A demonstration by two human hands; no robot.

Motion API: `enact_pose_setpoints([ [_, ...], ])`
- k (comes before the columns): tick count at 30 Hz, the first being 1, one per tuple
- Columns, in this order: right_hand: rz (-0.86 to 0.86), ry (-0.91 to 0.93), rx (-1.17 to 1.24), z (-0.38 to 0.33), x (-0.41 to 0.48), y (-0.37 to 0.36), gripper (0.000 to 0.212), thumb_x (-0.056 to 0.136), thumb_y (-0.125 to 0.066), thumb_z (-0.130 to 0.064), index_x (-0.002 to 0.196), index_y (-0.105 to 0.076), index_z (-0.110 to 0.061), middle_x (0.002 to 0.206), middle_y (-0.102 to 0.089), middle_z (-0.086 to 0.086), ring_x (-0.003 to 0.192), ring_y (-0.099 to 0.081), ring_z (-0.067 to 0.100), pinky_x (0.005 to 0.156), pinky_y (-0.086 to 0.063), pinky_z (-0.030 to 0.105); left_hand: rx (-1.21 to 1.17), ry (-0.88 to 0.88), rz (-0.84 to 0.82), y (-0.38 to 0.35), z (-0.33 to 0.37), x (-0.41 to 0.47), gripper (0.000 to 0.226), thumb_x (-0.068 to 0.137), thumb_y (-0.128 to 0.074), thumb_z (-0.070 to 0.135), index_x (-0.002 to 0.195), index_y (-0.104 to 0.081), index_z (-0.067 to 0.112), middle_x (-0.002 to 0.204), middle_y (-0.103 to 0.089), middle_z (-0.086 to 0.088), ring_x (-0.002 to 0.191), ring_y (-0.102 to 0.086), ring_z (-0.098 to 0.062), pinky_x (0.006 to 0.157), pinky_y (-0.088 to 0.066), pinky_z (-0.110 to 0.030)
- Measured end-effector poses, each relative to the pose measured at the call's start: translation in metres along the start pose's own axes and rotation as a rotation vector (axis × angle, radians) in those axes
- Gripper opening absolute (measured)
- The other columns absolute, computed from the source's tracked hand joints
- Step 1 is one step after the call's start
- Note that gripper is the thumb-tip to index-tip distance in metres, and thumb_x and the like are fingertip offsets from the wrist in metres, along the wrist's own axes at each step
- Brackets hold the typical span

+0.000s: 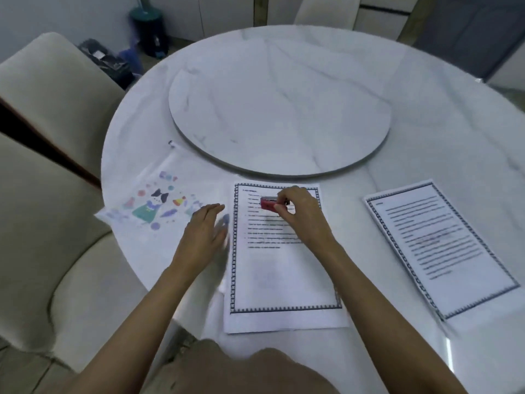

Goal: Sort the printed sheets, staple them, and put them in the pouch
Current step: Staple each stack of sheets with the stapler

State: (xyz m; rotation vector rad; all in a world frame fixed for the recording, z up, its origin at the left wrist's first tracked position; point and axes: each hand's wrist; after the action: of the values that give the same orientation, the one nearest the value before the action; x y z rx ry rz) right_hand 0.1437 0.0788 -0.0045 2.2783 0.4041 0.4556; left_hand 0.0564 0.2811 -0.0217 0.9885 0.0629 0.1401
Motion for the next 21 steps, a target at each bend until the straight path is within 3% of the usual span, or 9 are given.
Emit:
enact_pose_setpoints([
  [7,0.11,-0.079,-0.028,0.106,-0.037,0.113,0.01,0.083,-0.064,-0.009,0.091,-0.062,-0.004,0.091,-0.063,0.009,0.087,-0.052,0.02,0.073,-0.032,0.02,-0.124,0.013,0.0,-0.063,0.113,0.001,0.043,0.093,-0.052,0.016,0.134,-0.043,0.009,0.137,-0.046,-0.008,0.128,-0.039,-0.023,0.102,-0.023,-0.019],
  [11,0.157,-0.128,-0.043,0.169,-0.062,0.17,0.008,0.083,-0.065,-0.009,0.09,-0.062,-0.005,0.09,-0.062,0.009,0.088,-0.053,0.023,0.078,-0.039,0.028,-0.206,0.062,-0.004,-0.102,0.17,0.001,0.038,0.093,-0.051,0.016,0.131,-0.048,0.011,0.132,-0.048,-0.006,0.124,-0.042,-0.021,0.097,-0.026,-0.018],
  [17,0.32,-0.277,-0.074,0.259,-0.101,0.242,0.008,0.084,-0.063,-0.006,0.092,-0.062,-0.003,0.092,-0.063,0.013,0.09,-0.055,0.027,0.08,-0.041,0.03,-0.402,0.271,-0.091,-0.147,0.234,0.001,0.029,0.093,-0.051,0.015,0.121,-0.058,0.011,0.117,-0.06,-0.002,0.094,-0.053,-0.01,0.077,-0.033,-0.011],
  [21,0.369,-0.4,-0.095,0.297,-0.114,0.264,0.009,0.084,-0.063,-0.006,0.092,-0.062,-0.003,0.093,-0.061,0.015,0.091,-0.054,0.027,0.078,-0.037,0.027,-0.615,0.422,-0.154,-0.164,0.254,-0.002,0.031,0.094,-0.051,0.021,0.124,-0.055,0.015,0.112,-0.06,0.0,0.097,-0.057,-0.013,0.085,-0.04,-0.022],
])
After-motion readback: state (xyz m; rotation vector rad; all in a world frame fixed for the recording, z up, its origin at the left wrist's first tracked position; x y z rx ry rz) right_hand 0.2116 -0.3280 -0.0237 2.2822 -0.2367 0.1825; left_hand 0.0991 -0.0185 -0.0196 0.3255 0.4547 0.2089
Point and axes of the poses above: each hand's wrist, its own x-axis towards the middle knuckle, its own y-axis out of the back of the hand, z = x × y
